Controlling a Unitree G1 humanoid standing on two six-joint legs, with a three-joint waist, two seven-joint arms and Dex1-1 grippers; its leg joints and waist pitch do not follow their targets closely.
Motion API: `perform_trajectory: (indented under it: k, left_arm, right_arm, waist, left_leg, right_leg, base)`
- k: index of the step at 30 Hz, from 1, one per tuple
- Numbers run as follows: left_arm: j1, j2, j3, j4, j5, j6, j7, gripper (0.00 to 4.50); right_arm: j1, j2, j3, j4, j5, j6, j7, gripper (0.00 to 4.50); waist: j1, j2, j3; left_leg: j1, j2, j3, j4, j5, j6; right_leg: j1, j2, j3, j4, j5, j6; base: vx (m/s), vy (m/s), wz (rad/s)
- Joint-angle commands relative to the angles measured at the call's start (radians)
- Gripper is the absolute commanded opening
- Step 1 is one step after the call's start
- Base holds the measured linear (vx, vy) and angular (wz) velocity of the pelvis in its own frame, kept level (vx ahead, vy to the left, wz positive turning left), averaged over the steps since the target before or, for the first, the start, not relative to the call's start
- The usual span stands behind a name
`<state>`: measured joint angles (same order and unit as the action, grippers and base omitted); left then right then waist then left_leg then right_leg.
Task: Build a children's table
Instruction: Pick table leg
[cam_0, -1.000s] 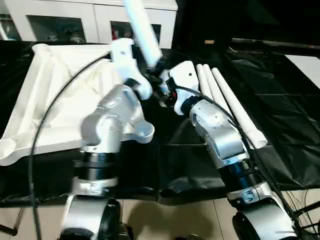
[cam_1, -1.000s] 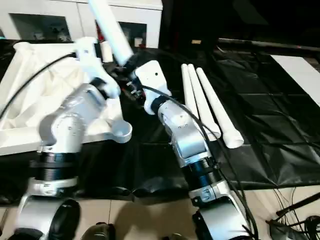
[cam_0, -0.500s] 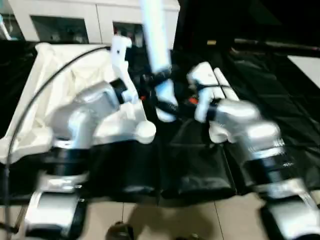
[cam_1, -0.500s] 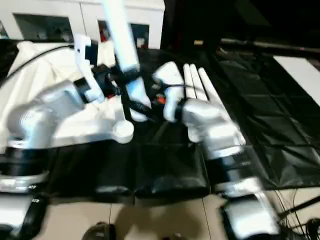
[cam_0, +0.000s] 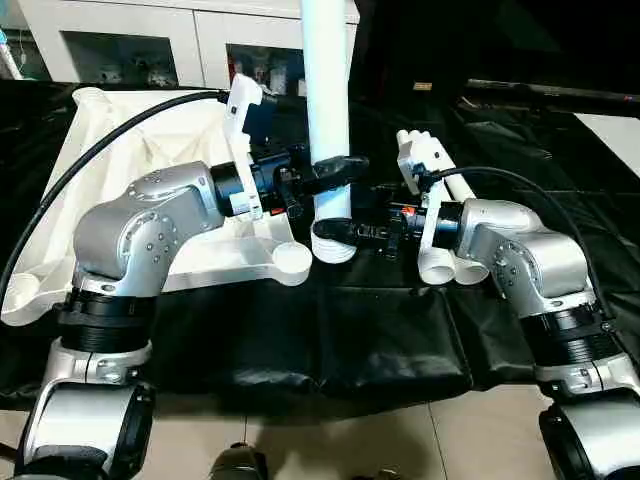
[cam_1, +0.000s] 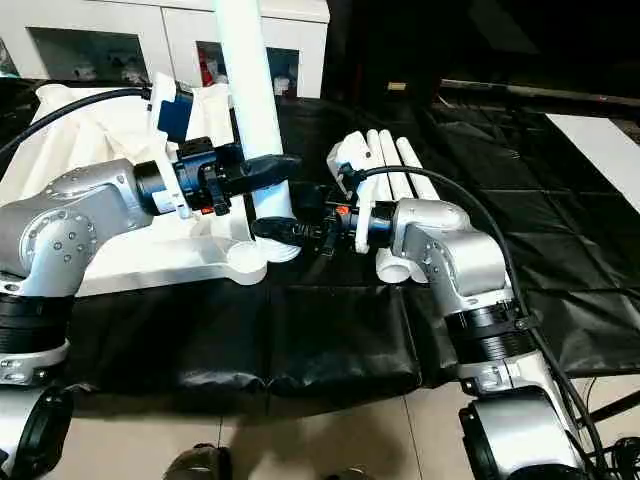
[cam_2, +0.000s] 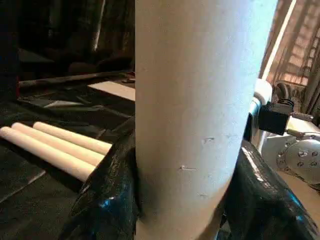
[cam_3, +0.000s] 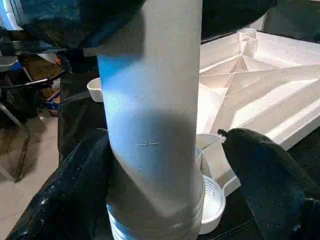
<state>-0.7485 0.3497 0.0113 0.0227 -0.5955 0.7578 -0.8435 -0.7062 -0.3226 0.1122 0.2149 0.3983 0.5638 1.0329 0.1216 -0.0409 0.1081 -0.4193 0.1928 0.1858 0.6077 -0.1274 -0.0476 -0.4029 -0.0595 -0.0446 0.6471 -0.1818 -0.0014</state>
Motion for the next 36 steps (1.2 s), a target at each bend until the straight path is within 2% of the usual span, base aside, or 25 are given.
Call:
perform_trajectory:
  k: [1,14,18,20,25,30,36]
  left_arm:
    - [0.003,0.002,-0.012,-0.025,-0.013,0.003,-0.006,1.97]
    - [0.003,0.002,-0.012,-0.025,-0.013,0.003,-0.006,1.97]
    - [-0.01,0.016,-0.004,-0.011,-0.057,0.018,-0.088,1.97]
    - [-0.009,0.011,-0.002,-0.011,-0.057,0.014,-0.085,1.97]
    - [-0.007,-0.001,0.005,-0.002,-0.045,-0.008,-0.066,1.97]
    - [-0.001,0.002,-0.007,-0.006,-0.045,-0.011,-0.08,1.97]
    - [-0.006,0.001,0.002,0.004,-0.036,-0.013,-0.069,1.95]
  right_arm:
    - [-0.014,-0.007,-0.009,-0.02,0.006,0.007,-0.001,3.74]
    - [-0.014,-0.007,-0.009,-0.02,0.006,0.007,-0.001,3.74]
    - [0.0,-0.025,0.002,-0.047,0.092,0.106,0.097,3.4]
    - [0.003,-0.022,0.001,-0.05,0.099,0.113,0.099,3.31]
    - [0.008,-0.008,-0.009,-0.056,0.122,0.134,0.094,2.77]
    - [0.029,0.008,0.001,-0.079,0.142,0.166,0.089,2.48]
    - [0.033,0.014,-0.001,-0.084,0.139,0.169,0.073,2.18]
  waist:
    - [0.002,0.014,-0.107]
    - [0.003,0.014,-0.108]
    - [0.004,0.017,-0.108]
    - [0.004,0.016,-0.108]
    - [0.007,0.015,-0.107]
    - [0.01,0.014,-0.107]
    - [0.013,0.016,-0.107]
  left_leg:
    - [0.047,0.037,-0.02,-0.069,-0.3,-0.069]
    - [0.046,0.036,-0.019,-0.068,-0.287,-0.066]
    - [0.047,0.035,-0.019,-0.068,-0.288,-0.053]
    - [0.047,0.037,-0.019,-0.068,-0.291,-0.056]
    - [0.048,0.037,-0.019,-0.069,-0.301,-0.07]
    - [0.048,0.038,-0.021,-0.07,-0.306,-0.073]
    - [0.049,0.038,-0.021,-0.07,-0.308,-0.078]
  right_leg:
    - [0.033,-0.08,0.039,-0.085,-0.283,-0.182]
    - [0.034,-0.079,0.039,-0.082,-0.26,-0.188]
    - [0.037,-0.077,0.039,-0.082,-0.257,-0.193]
    - [0.035,-0.079,0.038,-0.082,-0.253,-0.197]
    - [0.033,-0.081,0.039,-0.084,-0.285,-0.19]
    - [0.032,-0.082,0.039,-0.086,-0.302,-0.177]
    - [0.029,-0.082,0.039,-0.085,-0.301,-0.174]
  base:
    - [0.0,0.0,0.0]
    - [0.0,0.0,0.0]
    - [0.0,0.0,0.0]
    - [0.0,0.0,0.0]
    - [0.0,0.0,0.0]
    - [0.0,0.0,0.0]
    - [0.0,0.0,0.0]
